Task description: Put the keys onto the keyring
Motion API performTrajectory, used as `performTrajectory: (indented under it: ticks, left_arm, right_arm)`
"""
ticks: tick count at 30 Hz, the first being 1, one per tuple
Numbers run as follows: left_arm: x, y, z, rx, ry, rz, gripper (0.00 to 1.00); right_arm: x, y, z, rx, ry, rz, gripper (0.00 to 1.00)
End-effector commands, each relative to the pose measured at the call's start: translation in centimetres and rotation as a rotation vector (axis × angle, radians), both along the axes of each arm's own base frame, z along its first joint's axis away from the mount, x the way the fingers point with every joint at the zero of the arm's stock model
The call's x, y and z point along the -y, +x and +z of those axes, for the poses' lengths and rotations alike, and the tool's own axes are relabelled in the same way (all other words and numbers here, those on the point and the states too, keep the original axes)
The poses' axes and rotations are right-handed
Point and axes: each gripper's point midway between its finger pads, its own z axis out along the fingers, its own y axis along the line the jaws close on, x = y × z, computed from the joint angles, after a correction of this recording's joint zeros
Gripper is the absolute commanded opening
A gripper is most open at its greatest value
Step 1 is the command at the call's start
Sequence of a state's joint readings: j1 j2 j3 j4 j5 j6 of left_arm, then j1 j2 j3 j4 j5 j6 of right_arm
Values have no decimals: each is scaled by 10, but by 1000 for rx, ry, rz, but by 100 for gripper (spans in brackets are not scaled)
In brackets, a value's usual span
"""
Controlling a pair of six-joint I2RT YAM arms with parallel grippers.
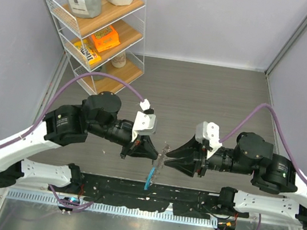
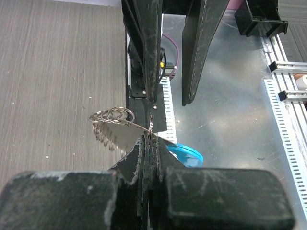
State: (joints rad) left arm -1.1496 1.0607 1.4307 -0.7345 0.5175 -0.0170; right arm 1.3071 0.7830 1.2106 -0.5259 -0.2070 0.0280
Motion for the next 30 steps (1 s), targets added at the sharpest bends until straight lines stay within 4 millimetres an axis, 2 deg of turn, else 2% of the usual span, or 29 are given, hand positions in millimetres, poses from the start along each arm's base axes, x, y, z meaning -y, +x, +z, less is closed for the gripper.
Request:
performTrajectory:
  ticks: [1,19,25,27,28,30]
  left_arm:
    - [1,-5,17,21,-51,-36,0]
    - [0,-7,14,14,-47,-47,0]
    - [1,-7,14,14,-50,-48,0]
    - [1,-7,14,14,-51,-50,0]
    - [1,-7,15,15,-54,-50,0]
    - [1,-7,14,13,-52,-48,0]
  right_arm:
    - [-6,2,-1,1,-2,-6,32]
    - [-17,5,-9,-11,-31,-5,26]
    - [-21,4,-10,-11,-37,7,20]
    - [-22,3,-11,-11,-40,15,15]
    - [-23,3,-11,-10,-41,14,6]
    - [-23,2,-10,-6,-34,19,6]
